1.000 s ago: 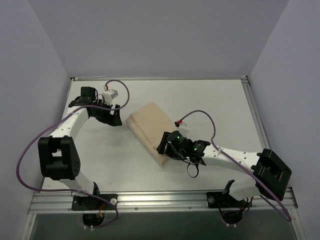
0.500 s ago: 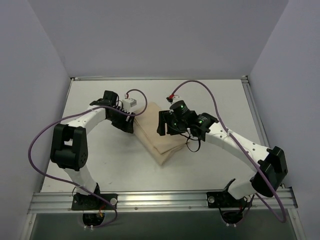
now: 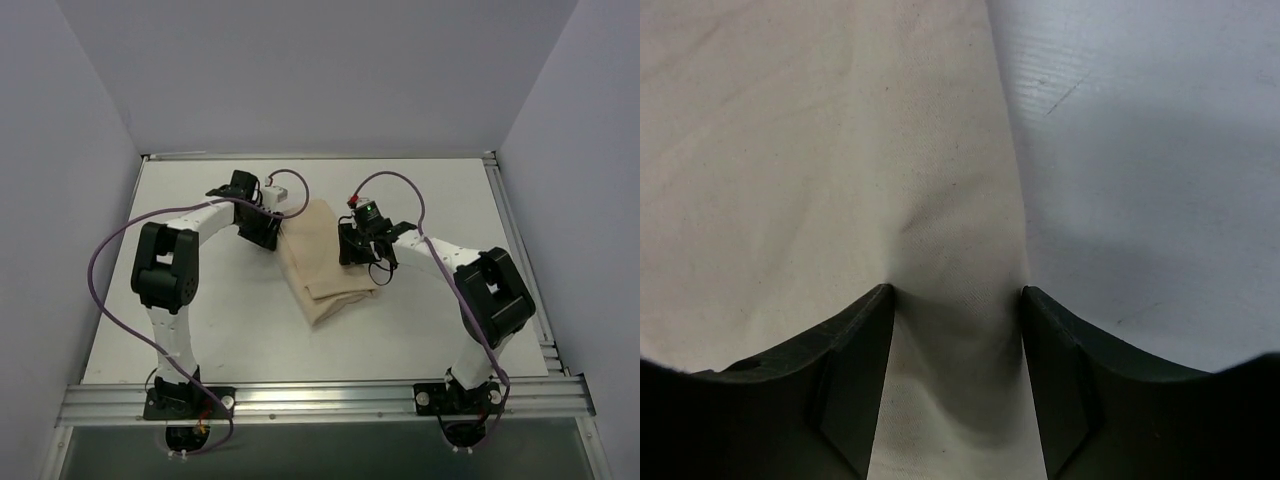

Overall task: Open and lay out the surgical kit
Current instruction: Adjust the surgical kit at the center of the board, then open the surgical kit at the center of the board.

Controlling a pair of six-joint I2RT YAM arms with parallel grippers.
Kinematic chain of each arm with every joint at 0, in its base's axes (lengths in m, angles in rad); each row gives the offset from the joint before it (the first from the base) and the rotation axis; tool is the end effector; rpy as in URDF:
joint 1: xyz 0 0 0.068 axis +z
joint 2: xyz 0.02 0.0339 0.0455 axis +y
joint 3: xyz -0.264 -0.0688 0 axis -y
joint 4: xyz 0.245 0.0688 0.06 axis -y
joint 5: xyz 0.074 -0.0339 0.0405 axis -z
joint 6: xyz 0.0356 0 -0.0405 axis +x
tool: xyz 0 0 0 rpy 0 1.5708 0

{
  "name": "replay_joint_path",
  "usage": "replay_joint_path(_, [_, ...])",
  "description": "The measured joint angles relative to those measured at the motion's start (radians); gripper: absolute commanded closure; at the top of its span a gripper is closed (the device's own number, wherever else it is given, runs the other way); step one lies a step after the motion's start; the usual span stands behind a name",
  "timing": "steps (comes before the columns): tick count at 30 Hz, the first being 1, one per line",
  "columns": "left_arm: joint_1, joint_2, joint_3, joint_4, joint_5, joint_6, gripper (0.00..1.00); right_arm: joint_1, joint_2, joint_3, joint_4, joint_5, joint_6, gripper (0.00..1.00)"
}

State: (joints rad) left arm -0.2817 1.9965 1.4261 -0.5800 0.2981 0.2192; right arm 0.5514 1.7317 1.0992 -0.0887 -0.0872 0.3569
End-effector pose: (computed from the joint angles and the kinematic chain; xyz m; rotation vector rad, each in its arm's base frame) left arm 0.3926 -0.1245 0.1735 0.7533 2.5953 -0.4234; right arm 0.3200 0.2004 0.2054 -0.2749 2.3393 0.5596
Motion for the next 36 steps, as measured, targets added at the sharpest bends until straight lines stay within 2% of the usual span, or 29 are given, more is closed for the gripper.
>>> replay_joint_path(9, [-0.008, 0.157, 0.246, 0.016, -0.063, -0.049, 0.37, 0.002, -0.093, -0.192, 0.200, -0.044, 0.100, 0.52])
replay_joint_path(13, [-0.019, 0.202, 0.331, 0.024, -0.067, -0.063, 0.37, 0.015, -0.159, -0.226, 0.174, -0.012, 0.133, 0.49])
replay_joint_path(17, [-0.028, 0.216, 0.368, 0.023, -0.067, -0.070, 0.34, 0.056, -0.242, -0.207, 0.084, 0.103, 0.132, 0.47])
replay_joint_path(20, [-0.030, 0.216, 0.386, 0.022, -0.066, -0.073, 0.33, 0.151, -0.277, -0.134, -0.001, 0.224, 0.114, 0.46])
replay_joint_path(24, [-0.026, 0.206, 0.393, 0.012, -0.058, -0.073, 0.30, 0.338, -0.274, -0.017, -0.056, 0.370, 0.066, 0.46])
replay_joint_path(28, [-0.010, 0.156, 0.377, -0.008, -0.030, -0.075, 0.28, 0.498, -0.202, 0.081, -0.087, 0.459, 0.007, 0.46])
replay_joint_path(33, [0.047, -0.015, 0.259, -0.023, 0.013, -0.076, 0.26, 0.610, -0.043, 0.175, -0.141, 0.517, -0.053, 0.46])
replay_joint_path(36, [0.077, -0.109, 0.195, -0.026, 0.021, -0.068, 0.25, 0.628, 0.043, 0.217, -0.190, 0.536, -0.075, 0.47])
